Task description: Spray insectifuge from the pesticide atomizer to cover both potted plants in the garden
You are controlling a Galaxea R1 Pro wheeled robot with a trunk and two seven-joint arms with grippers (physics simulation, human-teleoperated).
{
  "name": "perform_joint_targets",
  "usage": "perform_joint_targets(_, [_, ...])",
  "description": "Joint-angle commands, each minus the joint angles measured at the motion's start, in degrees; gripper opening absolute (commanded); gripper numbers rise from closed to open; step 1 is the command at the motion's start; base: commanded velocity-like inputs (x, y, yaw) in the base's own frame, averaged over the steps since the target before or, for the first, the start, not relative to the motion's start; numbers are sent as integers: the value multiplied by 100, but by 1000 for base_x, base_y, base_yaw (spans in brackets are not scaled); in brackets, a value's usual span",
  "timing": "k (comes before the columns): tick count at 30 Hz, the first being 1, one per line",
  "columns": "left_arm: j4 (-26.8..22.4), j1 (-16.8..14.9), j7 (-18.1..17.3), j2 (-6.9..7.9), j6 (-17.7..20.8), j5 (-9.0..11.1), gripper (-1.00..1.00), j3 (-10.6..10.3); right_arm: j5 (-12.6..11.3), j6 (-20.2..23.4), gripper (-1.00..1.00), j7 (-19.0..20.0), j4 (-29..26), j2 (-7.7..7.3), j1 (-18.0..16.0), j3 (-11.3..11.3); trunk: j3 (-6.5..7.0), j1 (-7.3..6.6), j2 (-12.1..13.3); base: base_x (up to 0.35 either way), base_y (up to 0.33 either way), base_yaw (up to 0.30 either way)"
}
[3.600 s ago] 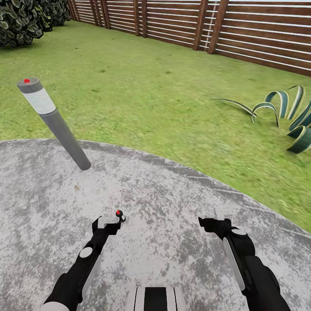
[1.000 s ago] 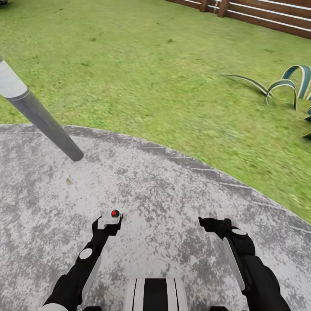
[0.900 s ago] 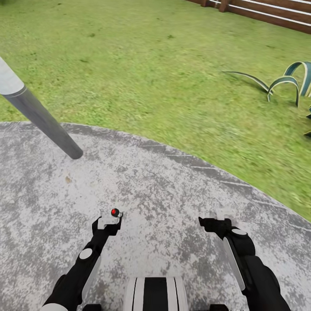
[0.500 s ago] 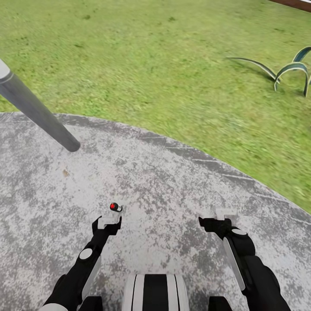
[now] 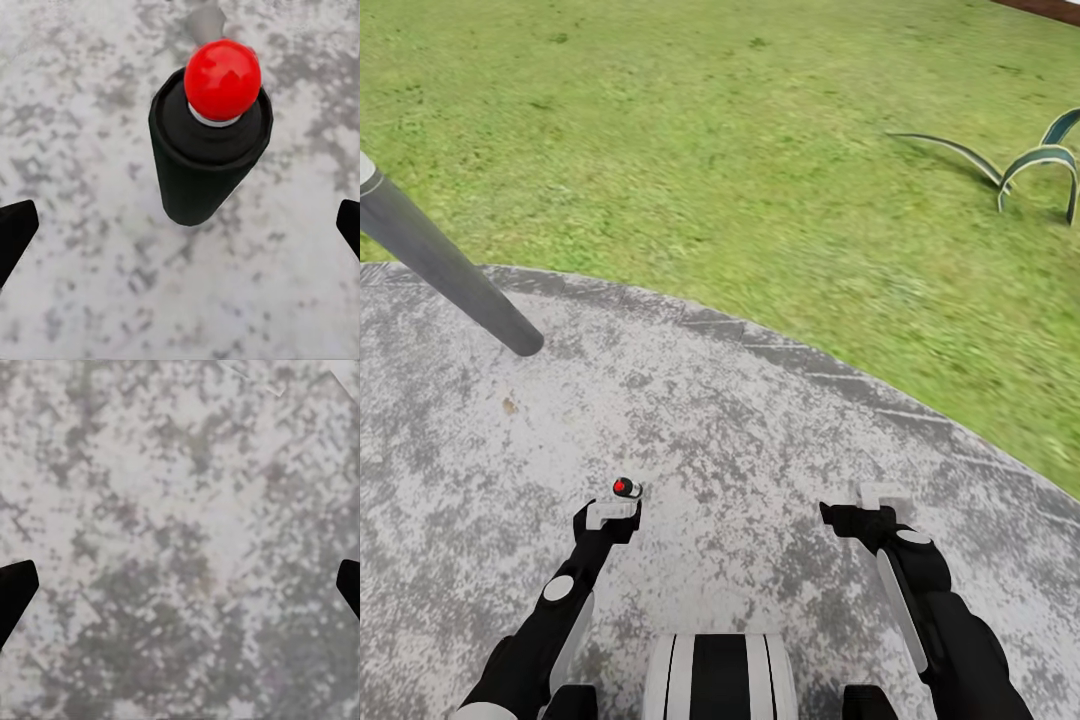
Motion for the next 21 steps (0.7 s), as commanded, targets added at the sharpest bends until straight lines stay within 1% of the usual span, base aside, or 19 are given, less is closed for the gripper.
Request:
perform_joint_targets(1, [0, -2, 4, 0, -17, -2, 100, -2, 1, 29, 100, 1, -7, -1, -2, 0, -3, 0, -1, 52, 0, 0])
perform_joint_targets(8, [21, -2, 4, -1, -17, -7, 100, -10, 1, 29, 100, 1, -6, -1, -2, 0, -3, 0, -1, 14, 0, 0])
perform_joint_targets(14, [4, -2, 4, -1, -17, -3, 100, -7, 1, 29, 100, 1, -2, -1, -2, 0, -3, 0, -1, 128, -68, 0])
perform_joint_targets(21, [-2, -2, 4, -1, -20, -2, 100, -9, 1, 29, 100, 1, -5, -1, -2, 0, -3, 0, -1, 24, -15, 0])
